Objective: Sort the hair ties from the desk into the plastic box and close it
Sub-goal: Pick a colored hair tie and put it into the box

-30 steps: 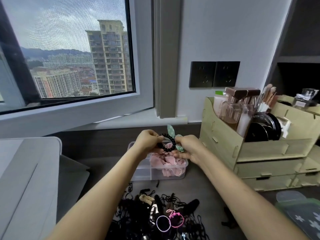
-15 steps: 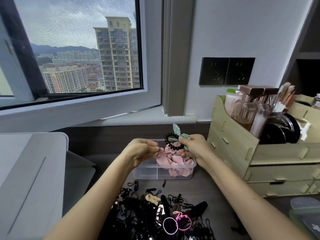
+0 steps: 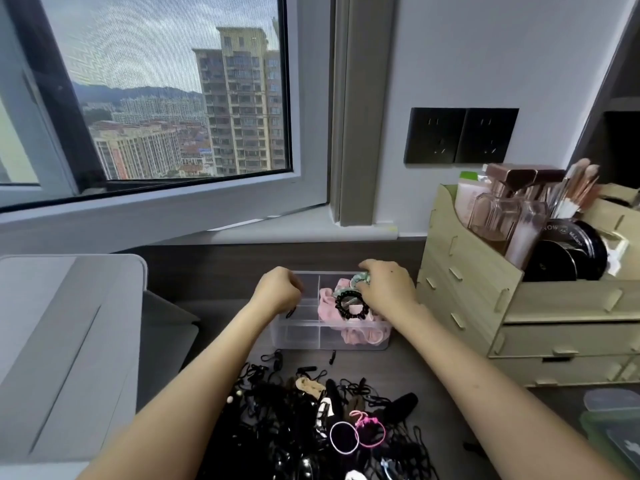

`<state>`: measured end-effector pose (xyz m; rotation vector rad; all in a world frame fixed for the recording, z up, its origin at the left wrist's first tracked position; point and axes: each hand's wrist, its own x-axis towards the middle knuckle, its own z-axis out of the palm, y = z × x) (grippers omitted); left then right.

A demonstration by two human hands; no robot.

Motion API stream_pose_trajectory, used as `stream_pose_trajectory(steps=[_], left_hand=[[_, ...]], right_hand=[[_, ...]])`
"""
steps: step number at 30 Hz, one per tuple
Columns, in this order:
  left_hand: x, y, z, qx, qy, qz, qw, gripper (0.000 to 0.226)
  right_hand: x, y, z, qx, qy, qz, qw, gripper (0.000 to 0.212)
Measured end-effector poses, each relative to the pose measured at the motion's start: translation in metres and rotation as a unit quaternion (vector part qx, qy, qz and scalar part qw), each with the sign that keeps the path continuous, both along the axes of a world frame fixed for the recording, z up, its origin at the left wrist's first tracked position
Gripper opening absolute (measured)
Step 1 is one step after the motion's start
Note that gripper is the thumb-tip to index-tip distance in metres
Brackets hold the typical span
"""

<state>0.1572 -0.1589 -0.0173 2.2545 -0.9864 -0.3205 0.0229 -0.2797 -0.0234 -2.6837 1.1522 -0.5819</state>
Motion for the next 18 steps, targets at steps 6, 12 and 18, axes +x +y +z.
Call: stream_pose_trajectory(steps=[6, 12, 18], left_hand=[[-0.005, 0.012, 0.010, -0.014, -0.036, -0.024, 0.999, 0.033], [-0.035, 0.060, 0.022, -0.052, -0.066, -0.058, 0.995, 0.023], [-0.075, 0.149, 0.006, 0.045, -0.122, -0.099, 0.987, 0.016]], right_hand=[[-0.004, 0.005, 0.004, 0.125, 0.266, 0.164, 0.942, 0.051], [-0.026, 0.041, 0.024, -0.004, 0.035, 0.160, 0.987, 0.035], [-0.078, 0.087, -0.011, 0.094, 0.136, 0.262, 0.951, 0.042]])
